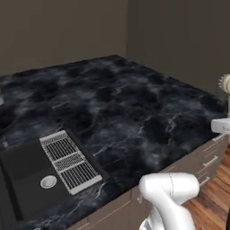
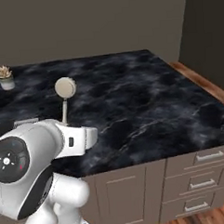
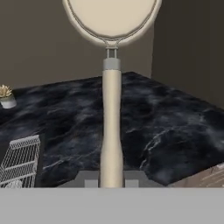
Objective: Grab the spray bottle from the cabinet, then place it next to the cutting board for sanitizing. Then grab the dish brush from the countertop next to the sink and place it next to the cutting board.
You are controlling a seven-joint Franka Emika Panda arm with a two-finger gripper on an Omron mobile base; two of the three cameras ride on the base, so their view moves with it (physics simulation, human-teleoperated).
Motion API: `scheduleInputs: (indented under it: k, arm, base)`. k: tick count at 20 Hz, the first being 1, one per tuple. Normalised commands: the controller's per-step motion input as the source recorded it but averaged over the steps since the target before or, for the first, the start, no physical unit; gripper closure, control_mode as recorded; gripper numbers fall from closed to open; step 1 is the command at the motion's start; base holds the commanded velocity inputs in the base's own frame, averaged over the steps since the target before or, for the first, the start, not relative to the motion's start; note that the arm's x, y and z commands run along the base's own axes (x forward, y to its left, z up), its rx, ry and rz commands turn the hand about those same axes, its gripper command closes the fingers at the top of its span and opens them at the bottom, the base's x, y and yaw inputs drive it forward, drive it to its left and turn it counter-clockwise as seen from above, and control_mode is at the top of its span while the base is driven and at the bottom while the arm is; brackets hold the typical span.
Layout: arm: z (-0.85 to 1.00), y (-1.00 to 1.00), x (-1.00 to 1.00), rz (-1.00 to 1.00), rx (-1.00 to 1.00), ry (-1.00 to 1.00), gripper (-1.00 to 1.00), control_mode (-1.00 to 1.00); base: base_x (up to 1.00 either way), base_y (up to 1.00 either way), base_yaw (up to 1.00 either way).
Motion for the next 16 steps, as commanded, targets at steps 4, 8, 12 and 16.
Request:
scheduleInputs:
  k: [4, 8, 12, 16]
  arm:
    - [0.0, 0.0, 0.0, 0.0, 0.0, 0.0, 1.0, 1.0]
    - [0.0, 0.0, 0.0, 0.0, 0.0, 0.0, 1.0, 1.0]
    - [0.0, 0.0, 0.0, 0.0, 0.0, 0.0, 1.0, 1.0]
    - [0.0, 0.0, 0.0, 0.0, 0.0, 0.0, 1.0, 1.0]
  base:
    - [-0.35, -0.65, -0.68]
    - [-0.24, -0.87, -0.66]
    - [0.0, -0.19, -0.96]
    - [0.0, 0.0, -1.0]
